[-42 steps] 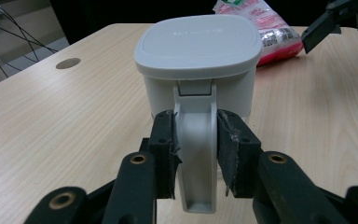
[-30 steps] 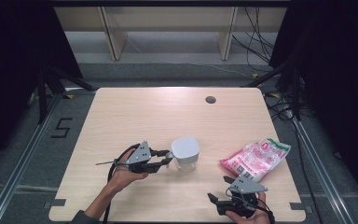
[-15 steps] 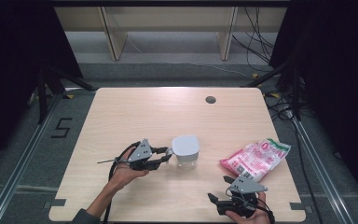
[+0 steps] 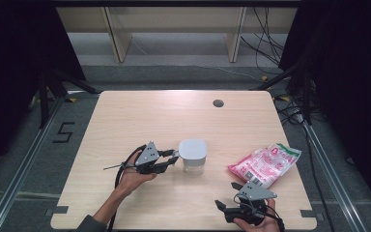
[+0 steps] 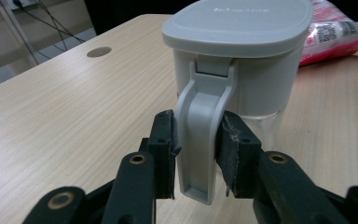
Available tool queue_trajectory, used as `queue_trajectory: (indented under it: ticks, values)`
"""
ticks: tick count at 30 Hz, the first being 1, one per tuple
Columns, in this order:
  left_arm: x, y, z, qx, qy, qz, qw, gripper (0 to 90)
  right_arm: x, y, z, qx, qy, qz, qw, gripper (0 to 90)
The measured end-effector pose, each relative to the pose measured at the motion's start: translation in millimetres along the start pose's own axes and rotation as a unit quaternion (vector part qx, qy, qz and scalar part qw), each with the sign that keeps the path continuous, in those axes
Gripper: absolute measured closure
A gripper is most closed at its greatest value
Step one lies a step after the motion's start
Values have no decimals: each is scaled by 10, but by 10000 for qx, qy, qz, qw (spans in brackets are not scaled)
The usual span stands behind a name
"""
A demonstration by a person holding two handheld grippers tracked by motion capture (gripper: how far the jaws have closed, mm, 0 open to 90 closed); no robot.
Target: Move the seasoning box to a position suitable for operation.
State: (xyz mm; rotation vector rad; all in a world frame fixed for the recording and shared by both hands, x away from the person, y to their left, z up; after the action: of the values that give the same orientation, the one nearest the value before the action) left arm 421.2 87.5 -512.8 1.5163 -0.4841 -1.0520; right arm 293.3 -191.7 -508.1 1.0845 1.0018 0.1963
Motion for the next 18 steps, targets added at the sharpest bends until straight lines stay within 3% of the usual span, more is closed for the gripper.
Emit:
queue_trajectory:
  ticks: [1,4,6,18]
  values:
    - [27,-4,6,62,74,-27,9999,678,-1,-2,-1,-6,7,0,10000,190]
    - [60,-9,27,4,170,-15,9999,681,0,2,-21,134,-2,12,9999,190]
    - [59,-4,28,-18,186,-31,9998,686,-6,-2,-18,92,-5,3,10000,190]
    - [-50,-25,-44,-25,-27,-121,9999,689,2,3,7,-129,0,82,9999,190]
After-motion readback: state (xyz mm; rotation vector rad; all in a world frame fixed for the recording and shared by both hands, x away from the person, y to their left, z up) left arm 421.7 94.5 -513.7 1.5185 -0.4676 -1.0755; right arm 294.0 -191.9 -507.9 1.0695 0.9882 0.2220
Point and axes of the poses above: each handheld gripper's, and its own axes: x roughly forward along the jaws, y roughly out of its top, z roughly to its right, the point moved 4 cm from there along x, roughly forward along the jaws, and after that the axes turned 9 degrees about -x, right-handed, at the moved point
